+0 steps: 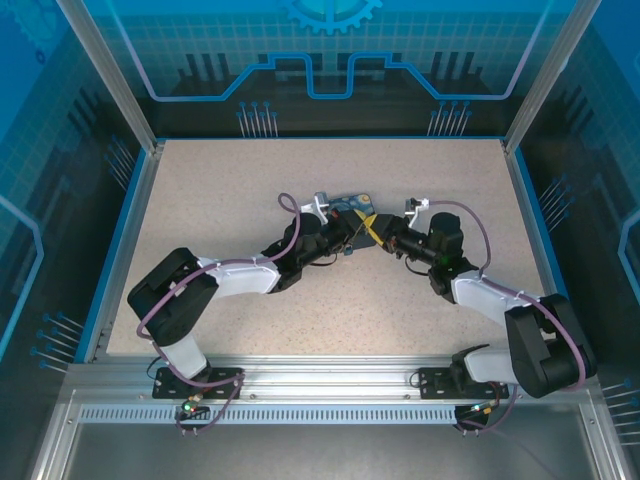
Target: Unlock the padlock with the key
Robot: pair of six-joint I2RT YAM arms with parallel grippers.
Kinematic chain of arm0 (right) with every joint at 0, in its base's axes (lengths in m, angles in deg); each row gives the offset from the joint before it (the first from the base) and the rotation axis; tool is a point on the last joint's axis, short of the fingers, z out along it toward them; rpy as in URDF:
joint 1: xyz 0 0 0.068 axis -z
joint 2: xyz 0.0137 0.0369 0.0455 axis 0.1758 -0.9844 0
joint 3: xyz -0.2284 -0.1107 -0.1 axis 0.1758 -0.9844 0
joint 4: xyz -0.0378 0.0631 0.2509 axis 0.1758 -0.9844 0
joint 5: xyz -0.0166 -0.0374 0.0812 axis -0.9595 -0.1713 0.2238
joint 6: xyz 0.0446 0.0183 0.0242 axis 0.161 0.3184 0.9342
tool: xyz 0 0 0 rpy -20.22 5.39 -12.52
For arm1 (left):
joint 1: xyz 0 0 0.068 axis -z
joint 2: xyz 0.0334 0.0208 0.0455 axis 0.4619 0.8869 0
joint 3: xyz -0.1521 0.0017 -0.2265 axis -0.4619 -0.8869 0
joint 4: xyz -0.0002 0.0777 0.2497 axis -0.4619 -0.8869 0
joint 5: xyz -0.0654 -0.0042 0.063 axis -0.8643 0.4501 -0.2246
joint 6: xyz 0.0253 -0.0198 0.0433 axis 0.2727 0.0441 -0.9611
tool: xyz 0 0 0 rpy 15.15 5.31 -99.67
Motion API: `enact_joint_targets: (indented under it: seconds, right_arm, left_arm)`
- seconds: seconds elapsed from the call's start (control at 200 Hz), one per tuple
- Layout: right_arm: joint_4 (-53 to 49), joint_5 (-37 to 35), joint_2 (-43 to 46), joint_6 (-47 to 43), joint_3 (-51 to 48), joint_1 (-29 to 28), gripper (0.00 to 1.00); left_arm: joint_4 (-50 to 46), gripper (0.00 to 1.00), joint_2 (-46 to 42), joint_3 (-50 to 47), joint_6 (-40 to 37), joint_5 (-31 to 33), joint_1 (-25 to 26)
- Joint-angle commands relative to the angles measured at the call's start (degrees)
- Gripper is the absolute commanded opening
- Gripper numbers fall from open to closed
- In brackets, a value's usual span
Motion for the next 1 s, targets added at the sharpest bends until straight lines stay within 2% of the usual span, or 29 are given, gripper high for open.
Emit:
enact_joint_targets:
  seconds: [0.0, 0.345, 0.565, 0.99]
  right_arm:
    - [1.8, -0.6, 0.0, 0.0, 0.7, -0.7, 0.25]
    - [1.4, -0.8, 0.2, -0.1, 0.8, -0.6, 0.14]
    - [1.3, -0.9, 0.0, -0.1, 1.4, -0.5, 0.0]
    - [3.3, -0.7, -0.9, 0.7, 2.0, -0.5, 0.0]
  left_arm:
    - [3.3, 0.0, -0.1, -0.4, 0.7, 1.6, 0.4]
    - [4.0, 0.0, -0.1, -1.2, 1.1, 1.9, 0.4]
    - [4.4, 0.0, -0.1, -1.7, 1.3, 2.0, 0.8]
    - [5.3, 0.0, 0.5, -2.6, 2.0, 2.4, 1.7]
